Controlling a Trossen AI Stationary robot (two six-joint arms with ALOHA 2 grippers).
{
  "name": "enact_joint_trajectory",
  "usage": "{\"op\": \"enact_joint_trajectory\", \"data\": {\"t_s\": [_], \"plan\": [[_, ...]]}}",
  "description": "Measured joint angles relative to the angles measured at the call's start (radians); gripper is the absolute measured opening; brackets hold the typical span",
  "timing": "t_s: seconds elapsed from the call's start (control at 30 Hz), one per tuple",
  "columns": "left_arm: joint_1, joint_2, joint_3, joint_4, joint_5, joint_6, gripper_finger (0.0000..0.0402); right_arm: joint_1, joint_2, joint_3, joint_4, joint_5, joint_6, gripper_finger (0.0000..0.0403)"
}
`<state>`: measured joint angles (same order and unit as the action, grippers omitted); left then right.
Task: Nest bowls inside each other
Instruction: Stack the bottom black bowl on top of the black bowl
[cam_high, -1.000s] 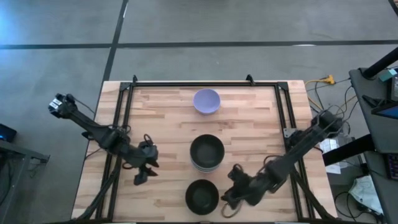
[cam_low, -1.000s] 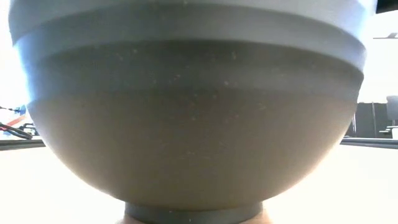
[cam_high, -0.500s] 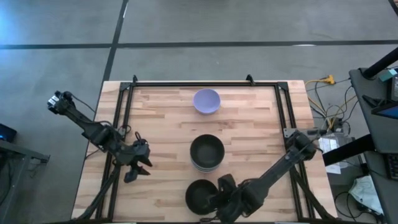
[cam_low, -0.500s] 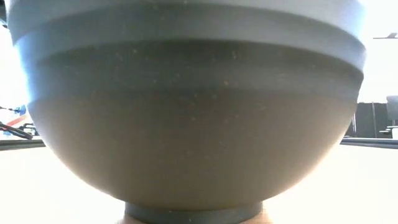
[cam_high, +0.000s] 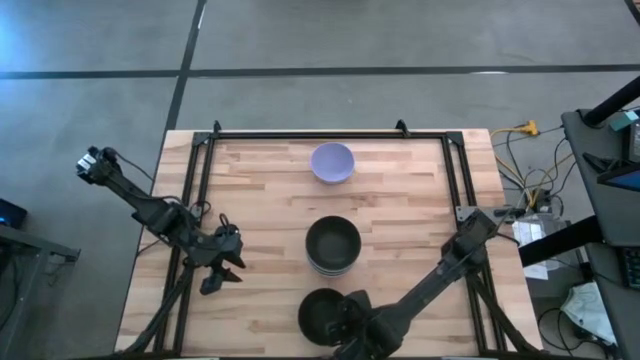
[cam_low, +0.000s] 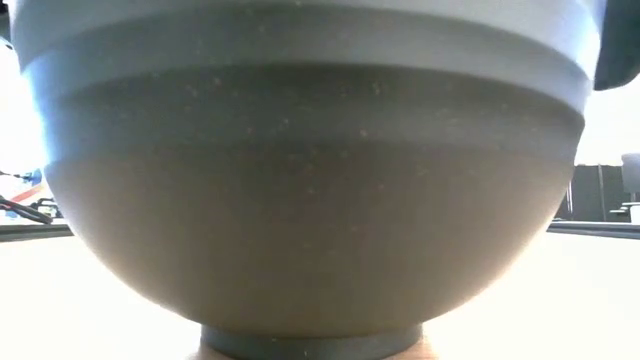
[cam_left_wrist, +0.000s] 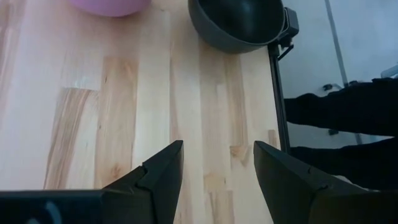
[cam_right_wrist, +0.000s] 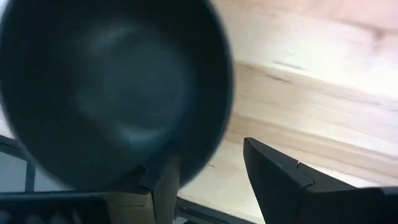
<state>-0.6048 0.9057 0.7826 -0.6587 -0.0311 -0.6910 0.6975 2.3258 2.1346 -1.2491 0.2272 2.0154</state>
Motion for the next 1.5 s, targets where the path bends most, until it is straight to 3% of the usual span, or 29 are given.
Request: {"op": "enact_joint_trajectory", "data": {"t_s": [0.3, 0.67, 1.03, 1.5], "plan": [[0.0, 0.003, 0.0, 0.0, 0.003, 0.0, 0.018, -0.018, 0.025, -0.025, 0.025, -0.023, -0.001, 0.0159], [0.0, 0.006, 0.0, 0.002, 0.004, -0.002, 0.018, -0.056, 0.022, -0.034, 0.027, -0.044, -0.147, 0.0018], [0.0, 0.012, 0.0, 0.023, 0.003, -0.003, 0.018, -0.072, -0.075, -0.029, -0.003, -0.079, -0.233, 0.001], [0.0, 0.059, 0.0, 0.064, -0.001, -0.004, 0.018, -0.106, -0.389, -0.029, -0.133, -0.067, -0.355, 0.0011]]}}
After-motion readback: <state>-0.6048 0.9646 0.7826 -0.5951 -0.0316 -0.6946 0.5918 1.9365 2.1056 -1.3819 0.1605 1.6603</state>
